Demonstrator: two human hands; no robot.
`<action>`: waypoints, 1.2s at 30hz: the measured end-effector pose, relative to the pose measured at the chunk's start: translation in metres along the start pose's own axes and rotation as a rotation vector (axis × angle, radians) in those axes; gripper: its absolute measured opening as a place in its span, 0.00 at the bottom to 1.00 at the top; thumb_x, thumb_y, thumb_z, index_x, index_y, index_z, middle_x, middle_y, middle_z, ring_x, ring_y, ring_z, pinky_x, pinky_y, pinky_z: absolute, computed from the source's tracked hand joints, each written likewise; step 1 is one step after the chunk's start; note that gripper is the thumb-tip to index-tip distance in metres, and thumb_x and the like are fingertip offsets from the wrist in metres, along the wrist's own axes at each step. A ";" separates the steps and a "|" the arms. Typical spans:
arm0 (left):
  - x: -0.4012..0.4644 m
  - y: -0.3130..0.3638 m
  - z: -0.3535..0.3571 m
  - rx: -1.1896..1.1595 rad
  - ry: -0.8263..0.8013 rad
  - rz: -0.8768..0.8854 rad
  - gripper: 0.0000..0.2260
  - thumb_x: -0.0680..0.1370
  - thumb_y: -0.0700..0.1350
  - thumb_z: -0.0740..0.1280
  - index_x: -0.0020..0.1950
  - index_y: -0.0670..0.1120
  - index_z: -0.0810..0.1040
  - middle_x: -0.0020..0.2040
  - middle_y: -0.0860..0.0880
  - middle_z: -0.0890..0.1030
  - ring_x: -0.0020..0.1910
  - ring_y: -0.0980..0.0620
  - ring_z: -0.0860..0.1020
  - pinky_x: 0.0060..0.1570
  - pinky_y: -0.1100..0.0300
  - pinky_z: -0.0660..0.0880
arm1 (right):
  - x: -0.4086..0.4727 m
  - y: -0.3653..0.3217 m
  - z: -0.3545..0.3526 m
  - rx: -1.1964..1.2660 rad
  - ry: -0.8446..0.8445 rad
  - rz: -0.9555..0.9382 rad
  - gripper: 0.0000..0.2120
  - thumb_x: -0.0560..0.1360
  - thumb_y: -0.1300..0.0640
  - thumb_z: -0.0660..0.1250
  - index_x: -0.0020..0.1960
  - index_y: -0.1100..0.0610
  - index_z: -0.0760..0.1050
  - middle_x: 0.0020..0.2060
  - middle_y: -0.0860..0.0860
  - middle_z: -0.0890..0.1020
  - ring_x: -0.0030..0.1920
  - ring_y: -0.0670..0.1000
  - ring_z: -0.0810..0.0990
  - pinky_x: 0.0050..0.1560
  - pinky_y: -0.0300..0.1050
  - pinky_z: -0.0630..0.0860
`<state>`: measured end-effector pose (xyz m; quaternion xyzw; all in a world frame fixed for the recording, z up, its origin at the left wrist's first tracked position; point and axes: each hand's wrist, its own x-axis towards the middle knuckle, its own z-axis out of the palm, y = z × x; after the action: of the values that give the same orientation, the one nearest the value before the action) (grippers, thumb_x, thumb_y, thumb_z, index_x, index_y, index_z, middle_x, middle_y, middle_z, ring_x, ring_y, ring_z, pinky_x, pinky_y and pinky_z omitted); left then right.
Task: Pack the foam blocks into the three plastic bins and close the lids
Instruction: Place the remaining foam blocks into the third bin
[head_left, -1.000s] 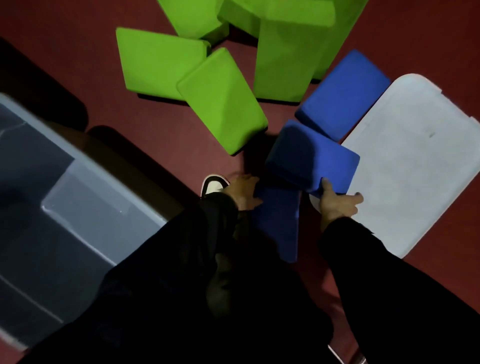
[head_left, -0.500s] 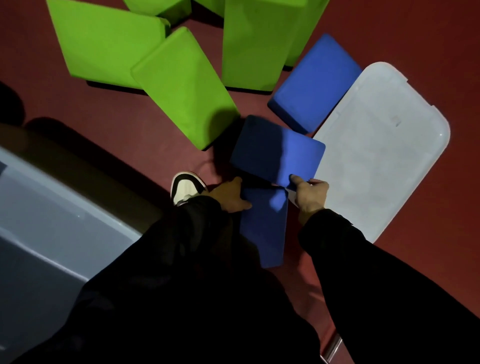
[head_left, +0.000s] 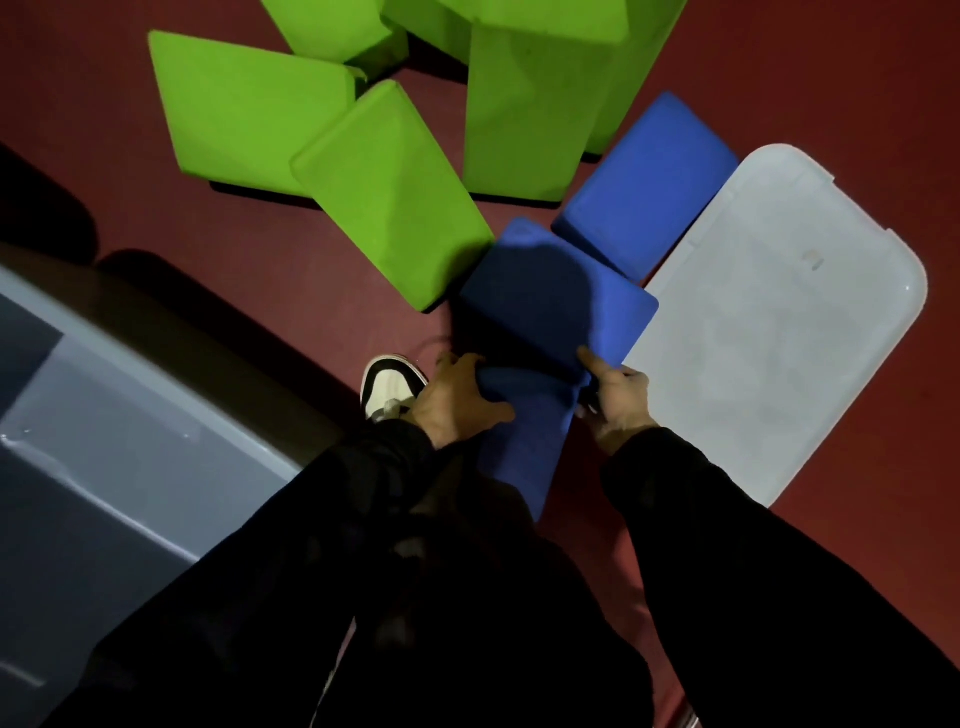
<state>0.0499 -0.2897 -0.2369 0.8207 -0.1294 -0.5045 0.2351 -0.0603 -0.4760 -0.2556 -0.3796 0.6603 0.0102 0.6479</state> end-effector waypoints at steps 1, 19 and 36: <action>-0.005 0.003 -0.002 -0.030 0.025 -0.002 0.41 0.62 0.59 0.76 0.72 0.49 0.70 0.65 0.44 0.71 0.61 0.45 0.76 0.59 0.56 0.73 | -0.003 -0.002 -0.001 0.034 0.008 -0.010 0.21 0.71 0.58 0.79 0.52 0.56 0.67 0.39 0.57 0.77 0.35 0.53 0.76 0.30 0.43 0.77; -0.205 0.072 -0.123 0.040 0.730 0.295 0.44 0.61 0.54 0.70 0.76 0.42 0.64 0.64 0.40 0.69 0.65 0.40 0.69 0.67 0.51 0.66 | -0.200 -0.132 -0.016 0.110 -0.203 -0.674 0.41 0.66 0.55 0.82 0.73 0.54 0.64 0.67 0.54 0.77 0.60 0.48 0.82 0.62 0.47 0.80; -0.469 -0.195 -0.152 0.060 1.131 -0.262 0.36 0.64 0.48 0.76 0.69 0.43 0.68 0.63 0.39 0.71 0.57 0.34 0.74 0.56 0.45 0.74 | -0.424 -0.018 0.175 -0.917 -0.685 -1.452 0.39 0.60 0.71 0.71 0.69 0.52 0.68 0.63 0.54 0.69 0.61 0.52 0.71 0.63 0.36 0.67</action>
<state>-0.0348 0.1269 0.0798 0.9780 0.1050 -0.0085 0.1800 0.0434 -0.1936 0.0913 -0.8960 -0.0360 -0.0262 0.4417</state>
